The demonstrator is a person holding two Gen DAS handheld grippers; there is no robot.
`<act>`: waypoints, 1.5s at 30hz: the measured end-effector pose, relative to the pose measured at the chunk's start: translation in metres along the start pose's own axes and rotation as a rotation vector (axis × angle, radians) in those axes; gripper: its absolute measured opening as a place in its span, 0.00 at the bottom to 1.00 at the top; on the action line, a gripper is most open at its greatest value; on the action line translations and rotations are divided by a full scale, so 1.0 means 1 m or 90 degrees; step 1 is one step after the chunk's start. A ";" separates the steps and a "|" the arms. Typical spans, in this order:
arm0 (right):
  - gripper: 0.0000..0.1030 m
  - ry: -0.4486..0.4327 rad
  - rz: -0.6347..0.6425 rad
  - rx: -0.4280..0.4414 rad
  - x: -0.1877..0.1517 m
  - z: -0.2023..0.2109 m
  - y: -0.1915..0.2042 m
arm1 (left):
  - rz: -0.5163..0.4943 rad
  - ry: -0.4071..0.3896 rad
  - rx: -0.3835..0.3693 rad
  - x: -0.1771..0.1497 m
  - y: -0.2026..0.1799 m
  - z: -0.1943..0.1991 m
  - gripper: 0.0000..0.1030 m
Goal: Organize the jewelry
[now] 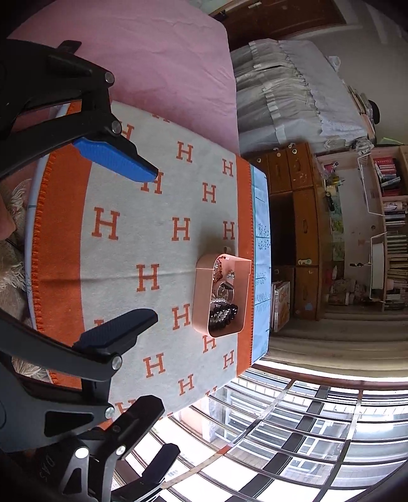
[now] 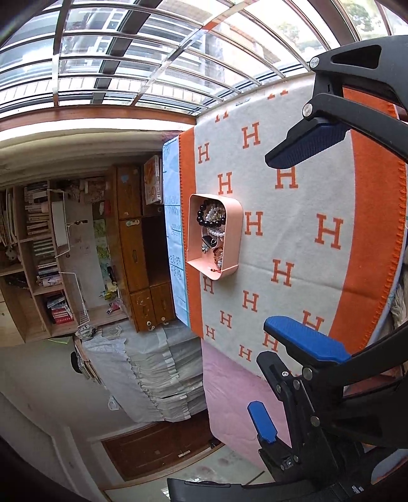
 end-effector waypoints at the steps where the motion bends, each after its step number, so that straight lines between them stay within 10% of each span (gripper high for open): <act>1: 0.94 0.000 0.000 0.001 0.002 -0.001 0.000 | 0.000 -0.002 0.003 0.001 0.001 0.000 0.79; 45: 0.94 0.000 -0.007 0.011 0.020 -0.010 0.002 | 0.014 0.001 -0.002 0.006 0.009 -0.003 0.79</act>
Point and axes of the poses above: each gripper's, at about its wrist camera, not at the fingertips, and z roughly against the way its jaws point, y to its left, x to its top, the point moved 9 cm from there along -z, roughly the way its jaws point, and after that the axes turned 14 degrees about -y, right-handed, at the moved point
